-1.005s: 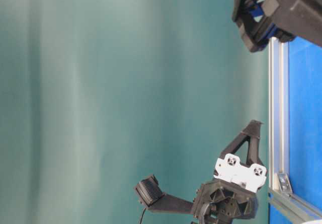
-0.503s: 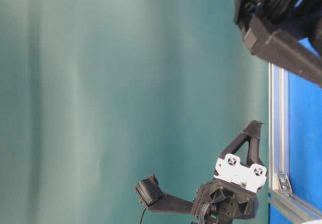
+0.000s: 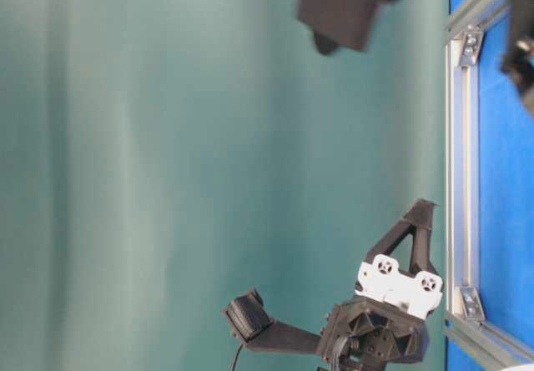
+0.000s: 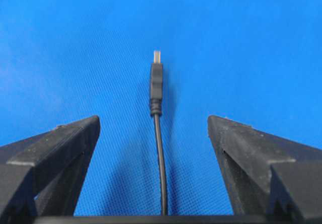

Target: Insert the wire through the string loop located on the left side.

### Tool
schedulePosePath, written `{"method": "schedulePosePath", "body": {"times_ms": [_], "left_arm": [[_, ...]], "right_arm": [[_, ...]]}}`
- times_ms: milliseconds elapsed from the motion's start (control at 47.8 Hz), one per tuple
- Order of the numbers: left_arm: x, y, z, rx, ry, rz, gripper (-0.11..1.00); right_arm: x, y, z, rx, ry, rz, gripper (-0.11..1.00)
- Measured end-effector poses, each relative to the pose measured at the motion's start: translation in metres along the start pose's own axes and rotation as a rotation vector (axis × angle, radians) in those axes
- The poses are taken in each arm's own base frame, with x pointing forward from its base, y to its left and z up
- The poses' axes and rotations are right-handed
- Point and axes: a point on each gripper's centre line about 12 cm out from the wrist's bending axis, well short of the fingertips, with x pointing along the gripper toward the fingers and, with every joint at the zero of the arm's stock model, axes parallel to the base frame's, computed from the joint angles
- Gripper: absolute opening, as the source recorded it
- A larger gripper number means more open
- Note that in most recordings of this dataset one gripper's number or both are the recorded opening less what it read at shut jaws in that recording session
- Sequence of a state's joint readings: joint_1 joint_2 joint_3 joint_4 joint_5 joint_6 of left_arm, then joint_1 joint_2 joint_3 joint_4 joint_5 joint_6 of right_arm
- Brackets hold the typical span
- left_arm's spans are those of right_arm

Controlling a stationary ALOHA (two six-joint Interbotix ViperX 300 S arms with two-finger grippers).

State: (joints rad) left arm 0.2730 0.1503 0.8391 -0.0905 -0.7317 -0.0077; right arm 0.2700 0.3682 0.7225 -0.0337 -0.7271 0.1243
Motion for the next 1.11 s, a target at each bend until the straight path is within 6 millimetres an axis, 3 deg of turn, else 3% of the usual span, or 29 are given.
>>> {"method": "schedulePosePath", "body": {"times_ms": [251, 440, 523, 691, 796, 1110], "left_arm": [[-0.0011, 0.0008, -0.0011, -0.003, 0.004, 0.003, 0.0], [-0.0009, 0.0003, -0.0019, -0.002, 0.008, 0.001, 0.0], [-0.0009, 0.0003, -0.0019, -0.002, 0.008, 0.001, 0.0], [-0.0011, 0.0003, -0.0014, -0.002, 0.006, 0.001, 0.0], [-0.0009, 0.0009, -0.0021, -0.003, 0.009, 0.003, 0.0], [-0.0012, 0.0004, -0.0026, -0.002, 0.011, 0.002, 0.0]], "right_arm": [[0.0071, -0.0016, -0.0065, 0.019, -0.006, -0.002, 0.88], [0.0072, -0.0031, -0.0069, 0.021, -0.005, -0.006, 0.79], [0.0072, -0.0023, -0.0072, 0.019, -0.004, -0.004, 0.65], [0.0075, -0.0036, -0.0067, 0.011, -0.004, -0.007, 0.18], [0.0074, -0.0037, -0.0061, 0.006, -0.005, -0.004, 0.01], [0.0073, -0.0042, -0.0062, 0.005, -0.004, -0.005, 0.0]]}}
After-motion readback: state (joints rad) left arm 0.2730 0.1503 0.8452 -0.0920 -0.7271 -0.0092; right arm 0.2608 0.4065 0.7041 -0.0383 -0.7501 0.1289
